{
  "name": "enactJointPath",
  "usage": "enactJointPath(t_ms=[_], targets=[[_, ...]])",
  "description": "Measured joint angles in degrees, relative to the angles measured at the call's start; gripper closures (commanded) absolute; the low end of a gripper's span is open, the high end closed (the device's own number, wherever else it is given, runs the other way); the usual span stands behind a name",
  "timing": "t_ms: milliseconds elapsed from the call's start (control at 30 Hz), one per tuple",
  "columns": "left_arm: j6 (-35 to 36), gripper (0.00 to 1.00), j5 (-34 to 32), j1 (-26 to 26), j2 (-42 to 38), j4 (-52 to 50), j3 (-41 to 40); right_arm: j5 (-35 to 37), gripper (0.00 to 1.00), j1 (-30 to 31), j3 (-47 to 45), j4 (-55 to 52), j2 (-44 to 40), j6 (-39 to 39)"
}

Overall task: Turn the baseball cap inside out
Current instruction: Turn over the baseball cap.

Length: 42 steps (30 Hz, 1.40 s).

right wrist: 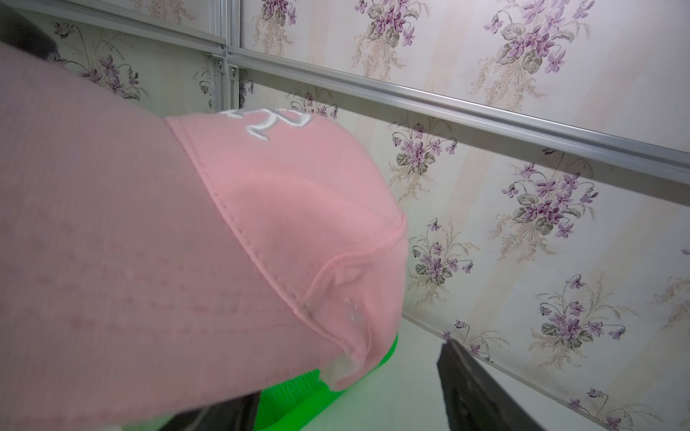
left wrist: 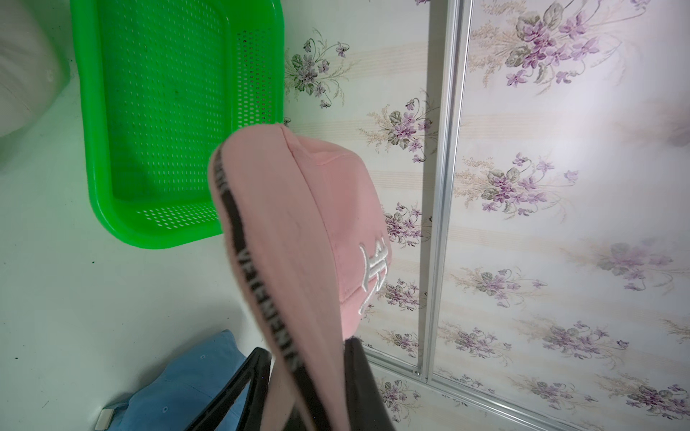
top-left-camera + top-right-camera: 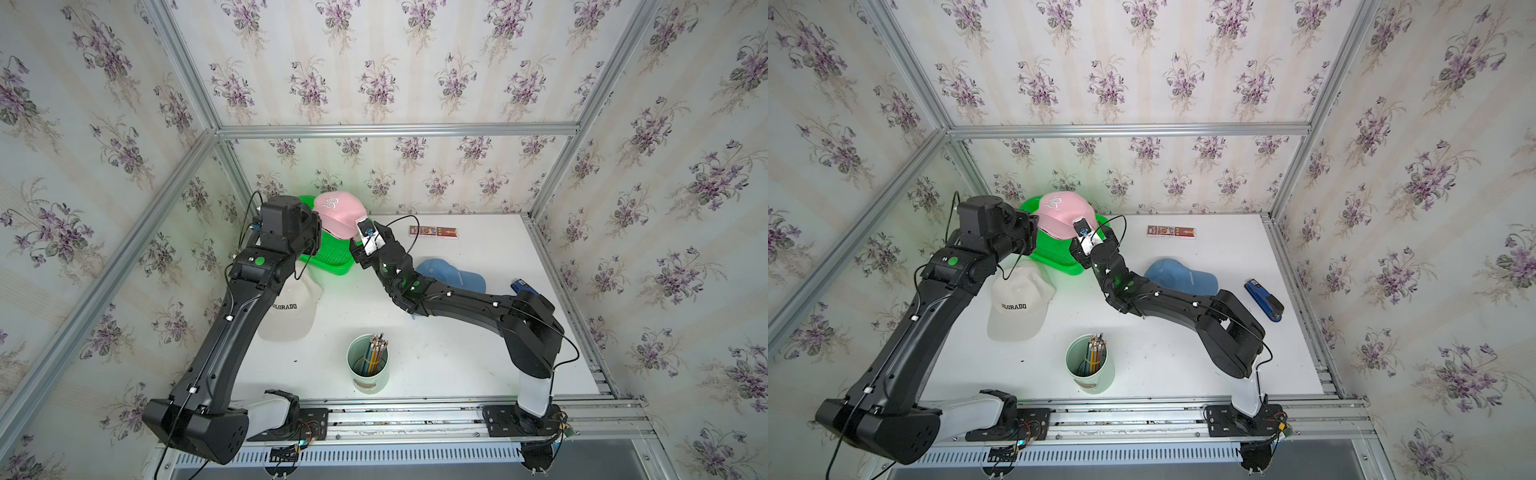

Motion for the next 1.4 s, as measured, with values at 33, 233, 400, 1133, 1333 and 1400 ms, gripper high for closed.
enactJointPath(t_ms=[33,233,400,1133,1333,1400], targets=[[0.0,1.0,0.2,-0.1,0.0,0.0,0.0,0.2,0.22,0.0,0.5,-0.2,0.3,-0.3],[0.0,1.0,1.5,-0.8,0.2,0.6,-0.6,2.2,0.38,-0.2,3.0,-0.5,2.6,-2.7],[-1.9,1.0,1.8,-1.0,0.1,1.4,-1.3,3.5,0.8,-1.0,2.5,-0.1,2.8,-3.9],[-12.2,1.0,-4.0,-1.7,4.4,3.5,-1.0,1.0,0.4,-1.4,-9.6,3.0,-5.5,0.5],[-13.3,1.0,-3.9,-1.7,3.7,4.6,-3.3,-2.8,0.29,-5.5,-11.3,3.1,-6.7,2.5],[-13.3,1.0,-3.9,-1.7,3.3,4.7,-3.5,-3.5,0.26,-6.7,-11.5,3.0,-6.6,3.5]])
